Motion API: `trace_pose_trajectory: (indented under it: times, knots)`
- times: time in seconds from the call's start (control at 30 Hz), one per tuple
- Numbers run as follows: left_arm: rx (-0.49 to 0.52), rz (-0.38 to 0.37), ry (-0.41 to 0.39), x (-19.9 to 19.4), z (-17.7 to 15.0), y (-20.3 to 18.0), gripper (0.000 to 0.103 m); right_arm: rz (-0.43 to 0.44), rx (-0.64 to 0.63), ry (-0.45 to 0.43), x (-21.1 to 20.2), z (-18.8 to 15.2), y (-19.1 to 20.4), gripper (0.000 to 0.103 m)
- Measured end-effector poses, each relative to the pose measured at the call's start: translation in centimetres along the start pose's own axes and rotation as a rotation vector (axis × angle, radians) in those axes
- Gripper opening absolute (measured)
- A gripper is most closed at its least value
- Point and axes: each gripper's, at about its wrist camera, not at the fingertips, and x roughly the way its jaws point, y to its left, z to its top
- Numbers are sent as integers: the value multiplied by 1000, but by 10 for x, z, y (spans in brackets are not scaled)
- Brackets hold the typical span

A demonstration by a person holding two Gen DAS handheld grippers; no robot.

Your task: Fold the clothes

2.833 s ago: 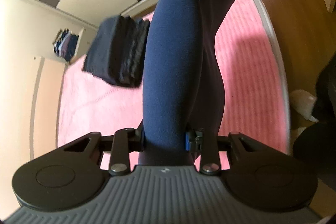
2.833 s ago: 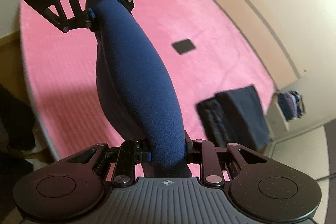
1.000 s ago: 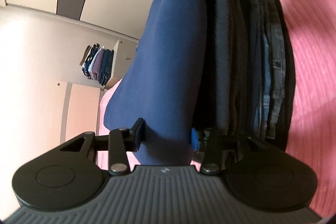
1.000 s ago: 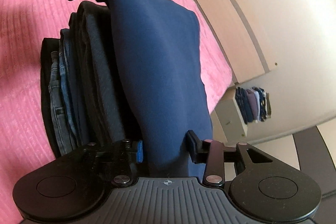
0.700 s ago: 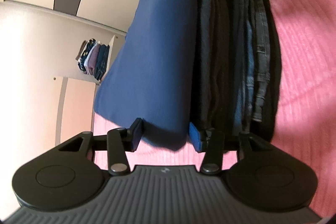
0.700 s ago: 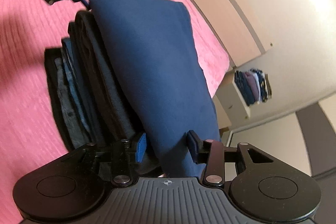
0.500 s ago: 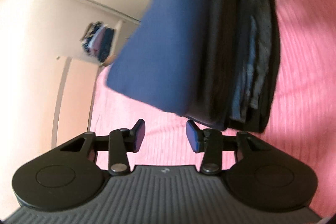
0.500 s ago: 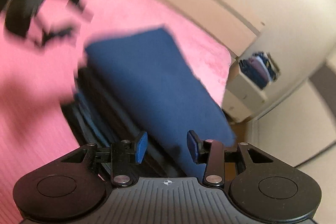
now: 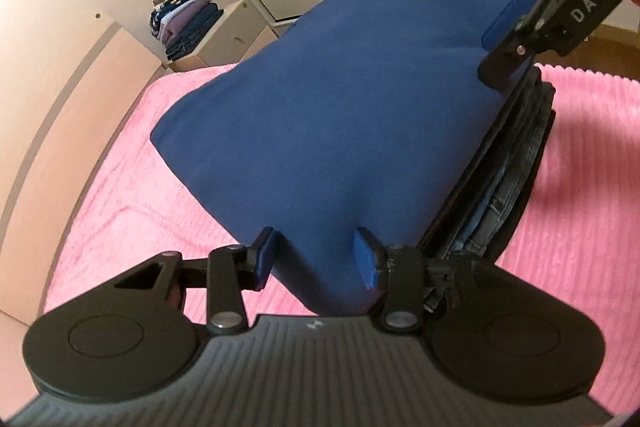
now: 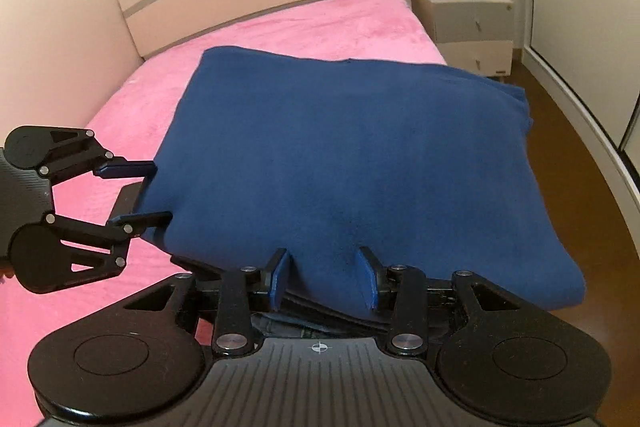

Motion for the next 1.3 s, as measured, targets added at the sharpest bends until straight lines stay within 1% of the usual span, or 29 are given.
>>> trace_pose_trajectory:
  times: [0.07,0.17,0.2,0.23,0.27,0.33,0.4,0.43,0.47,0.5,0.57,0.63,0.7,0.77,0.8,0.83,0.87,0.93,1.0,1.07,1.13,1.2,1.3]
  knots:
    - [-17,-3,1,0,0,2,40,9,20,-14,-4,3,-1,40]
    - [-69,-7,11,-5,1,9,40,20,48,-35,-10,9,-1,41]
    - [-92,-4,13,-10,1,12,40,6,45,-43,-17,10,1,41]
    - [-121,1,17,-15,0,14,40,-14,41,-47,-24,10,3,45]
    - [-157,2,25,-20,-1,17,40,-33,43,-53,-31,6,6,68]
    - [-251,-5,49,-31,-7,21,40,-64,46,-65,-45,-4,12,92]
    - [-357,-19,78,-43,-16,20,42,-72,43,-55,-58,-18,20,92]
    - [-412,-26,92,-49,-21,18,48,-73,48,-43,-64,-25,22,92]
    - [-467,-31,102,-56,-26,17,58,-74,54,-33,-70,-33,25,92]
    - [-518,-37,111,-64,-31,14,64,-76,64,-23,-76,-41,29,92]
    - [-616,-51,123,-80,-39,7,81,-87,78,-4,-87,-54,37,93]
    - [-709,-68,133,-96,-45,0,91,-121,76,4,-99,-62,45,93]
    - [-790,-93,133,-112,-48,-4,92,-163,70,8,-112,-67,52,93]
    - [-862,-111,131,-128,-48,-8,95,-208,69,-10,-127,-67,57,94]
    - [-887,-112,125,-136,-48,-9,96,-217,72,-23,-136,-67,58,94]
    - [-904,-107,114,-145,-47,-12,96,-221,70,-33,-143,-66,58,98]
    - [-912,-95,102,-154,-46,-14,96,-224,68,-43,-151,-65,59,100]
    - [-908,-59,77,-173,-43,-18,96,-233,64,-62,-165,-64,60,100]
    - [-904,-43,58,-188,-41,-18,96,-251,71,-60,-174,-63,60,102]
    - [-898,-36,67,-200,-39,-17,96,-229,103,-38,-180,-62,59,102]
    - [-886,-11,78,-214,-37,-20,96,-211,118,-22,-186,-62,62,102]
    - [-901,8,57,-228,-38,-22,96,-205,106,-31,-194,-63,69,102]
    - [-928,13,31,-245,-43,-22,97,-202,114,-51,-208,-64,82,102]
